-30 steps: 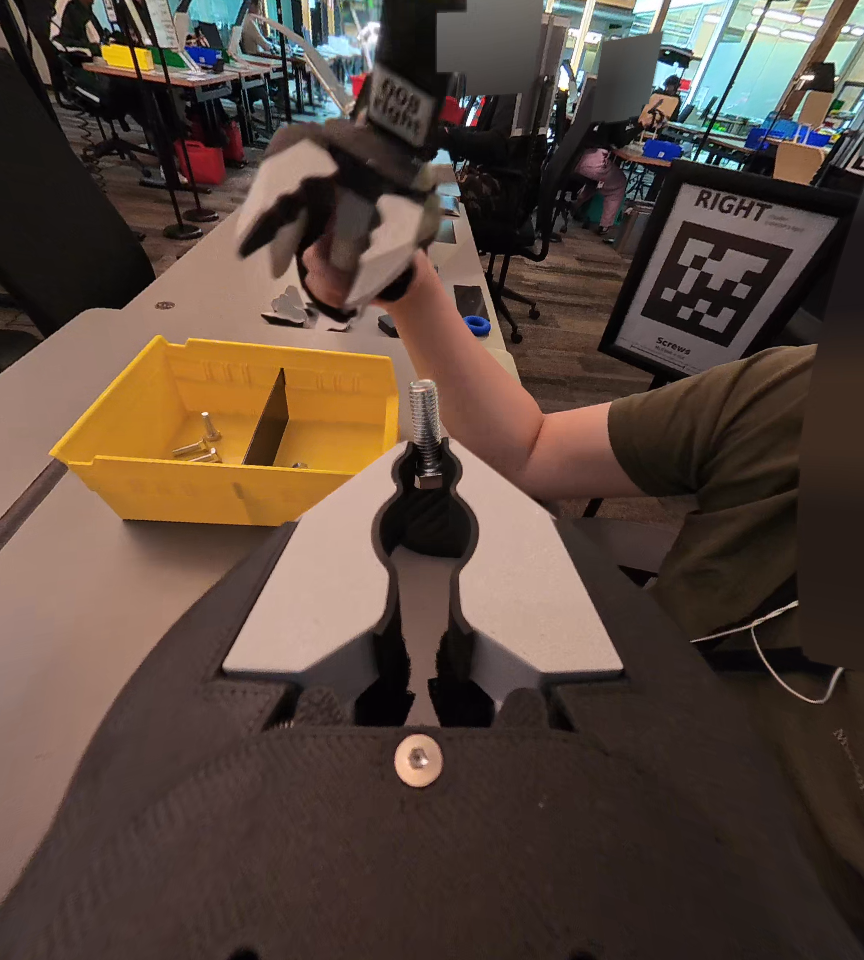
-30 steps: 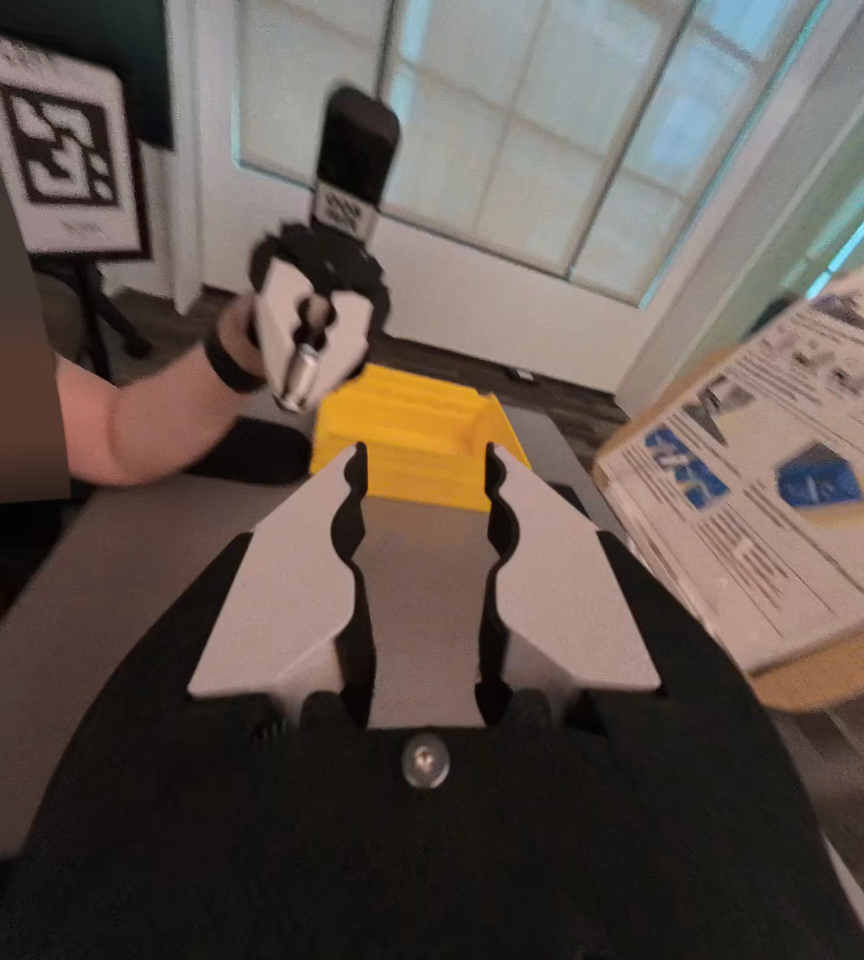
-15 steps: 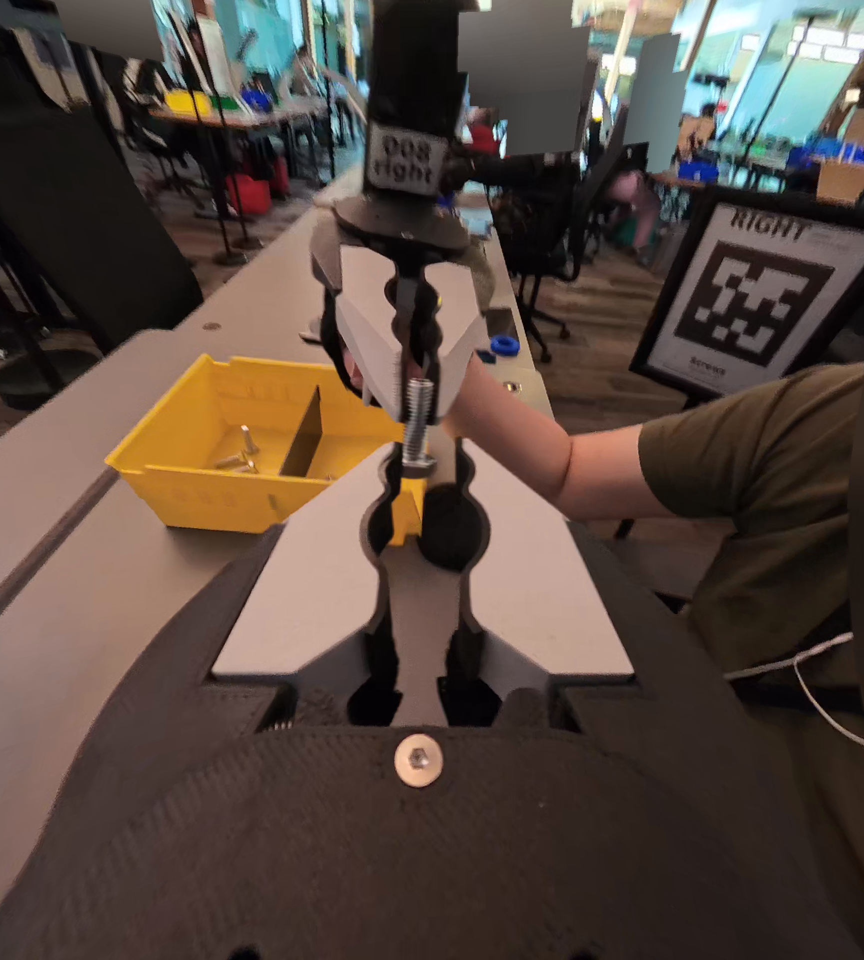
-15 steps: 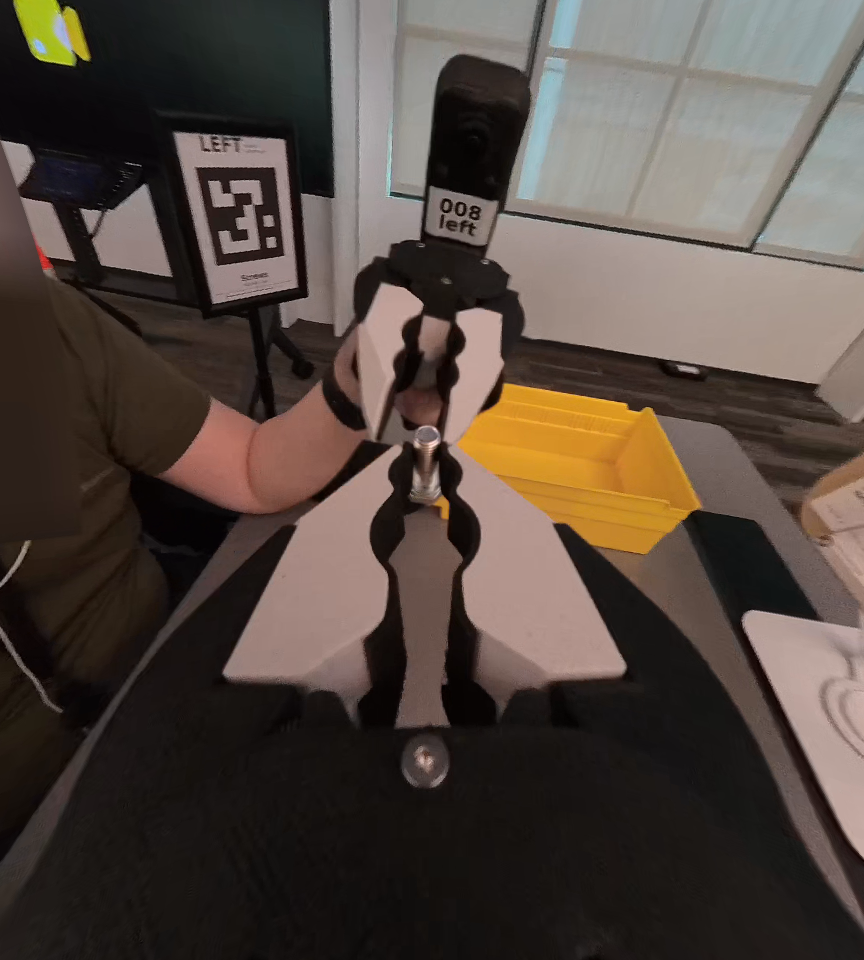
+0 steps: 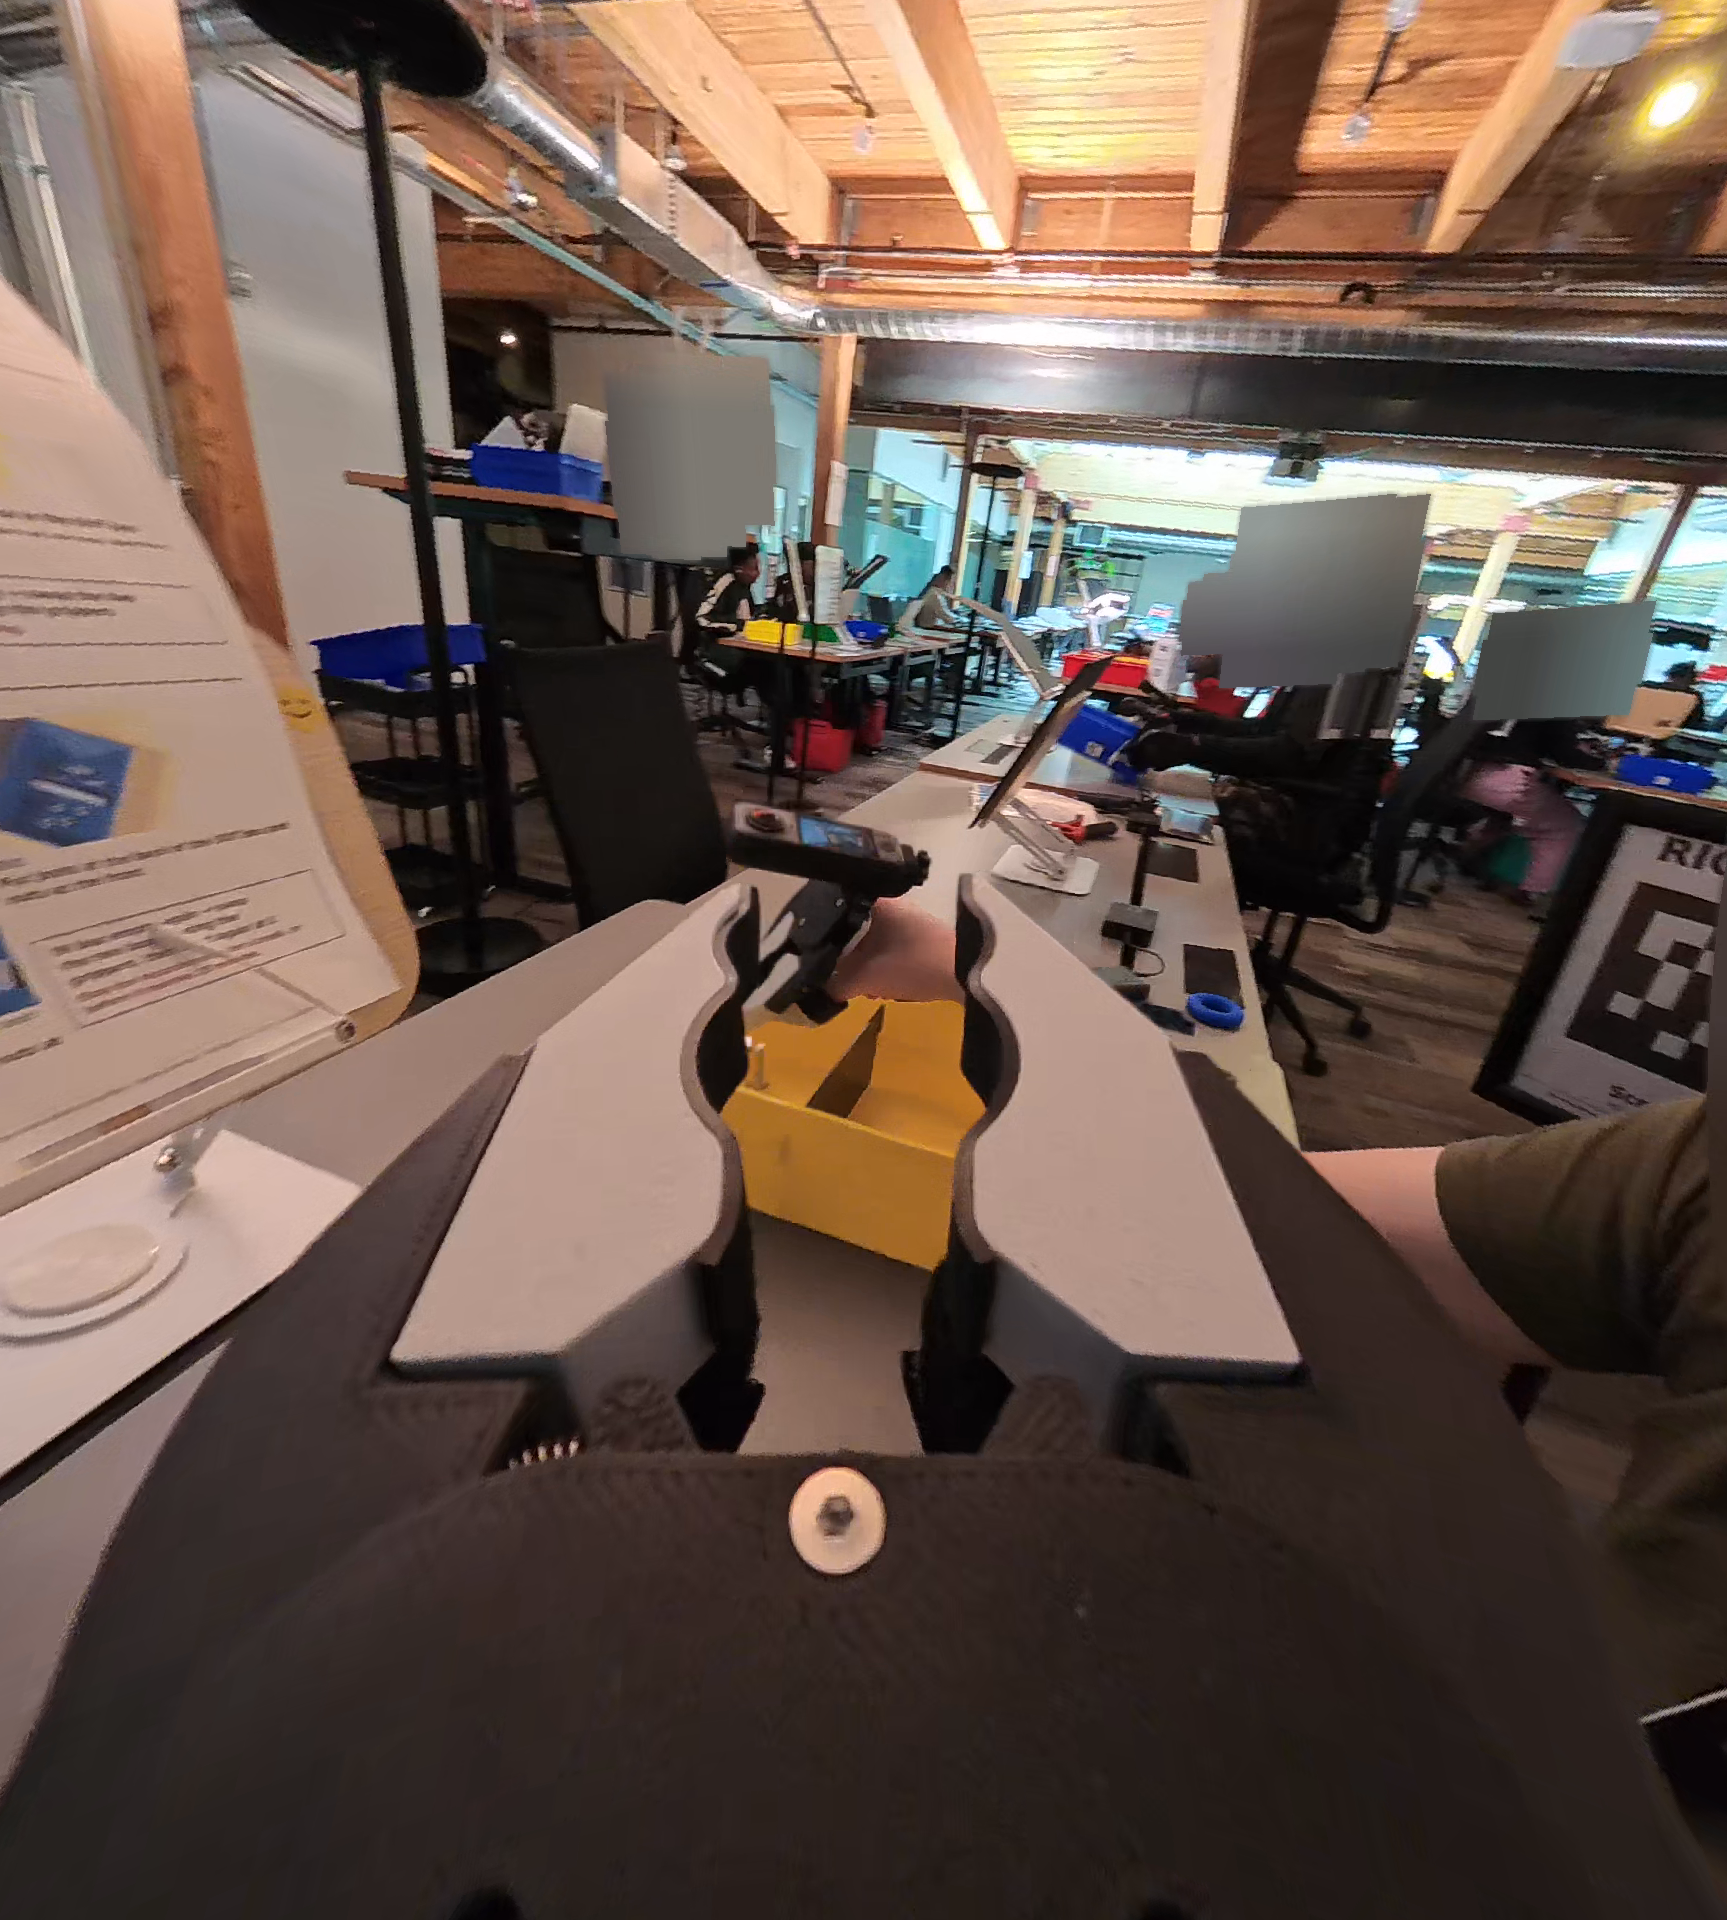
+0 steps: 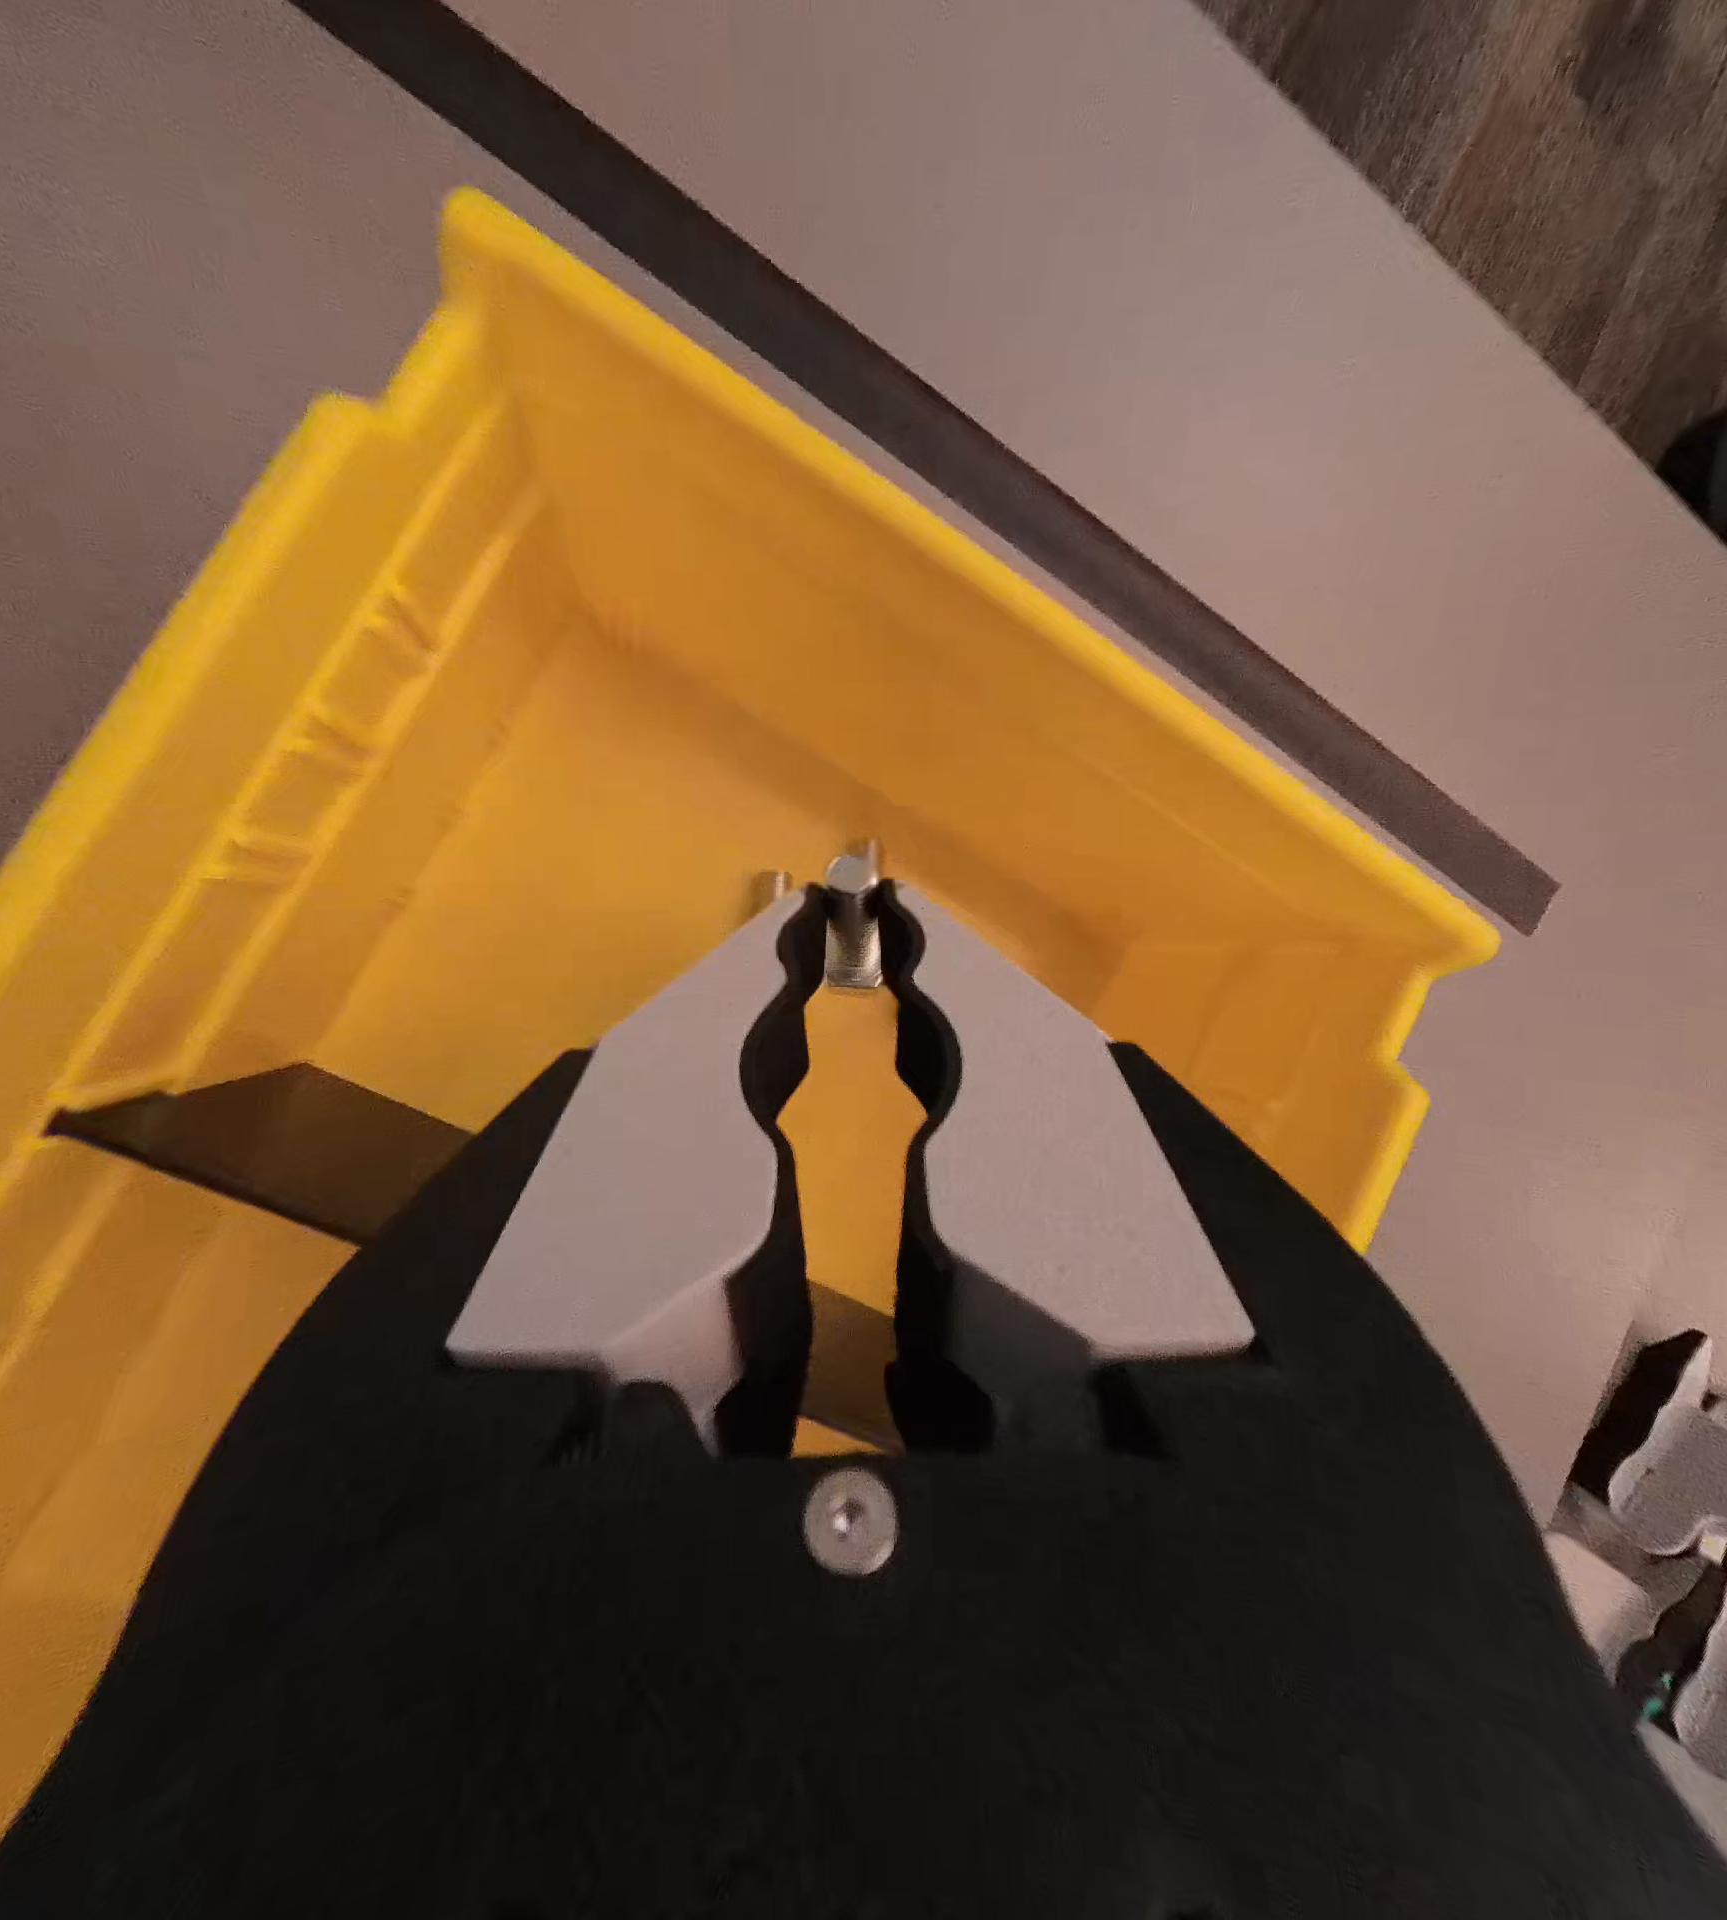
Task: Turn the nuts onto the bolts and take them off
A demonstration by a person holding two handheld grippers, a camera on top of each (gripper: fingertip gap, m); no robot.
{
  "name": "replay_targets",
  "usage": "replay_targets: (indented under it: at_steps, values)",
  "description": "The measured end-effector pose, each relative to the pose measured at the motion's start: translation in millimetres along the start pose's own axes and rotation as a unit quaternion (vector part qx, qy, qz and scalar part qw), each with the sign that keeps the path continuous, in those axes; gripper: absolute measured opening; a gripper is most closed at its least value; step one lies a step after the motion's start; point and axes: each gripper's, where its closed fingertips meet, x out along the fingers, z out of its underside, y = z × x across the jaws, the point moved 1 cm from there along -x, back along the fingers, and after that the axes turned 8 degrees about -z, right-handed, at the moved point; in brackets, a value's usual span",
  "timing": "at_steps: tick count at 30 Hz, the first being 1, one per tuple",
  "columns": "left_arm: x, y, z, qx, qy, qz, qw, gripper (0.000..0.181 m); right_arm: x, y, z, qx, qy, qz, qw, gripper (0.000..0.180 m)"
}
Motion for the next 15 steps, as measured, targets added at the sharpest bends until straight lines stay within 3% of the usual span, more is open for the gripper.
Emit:
replay_targets:
  at_steps: [4,9,12,15]
  values:
    - [-9.3,-21.9,4.5,0.009,-0.022,-0.063,0.998,0.038,20.1,4.8,12.7,0.007,-0.022,0.007,1.0,0.013]
    - [-39.7,-55.3,-8.7,0.036,-0.001,-0.177,0.984,0.052,-16.2,26.3,-10.8,0.024,0.079,0.021,0.996,0.021]
    - [-81.1,-92.4,-10.3,0.063,-0.02,-0.313,0.947,0.059,-52.7,43.6,-12.7,0.045,0.124,0.038,0.991,0.028]
    - [-134.4,-130.9,3.9,0.063,-0.079,-0.444,0.89,0.072,-69.0,50.8,18.1,0.105,0.09,0.009,0.99,0.054]
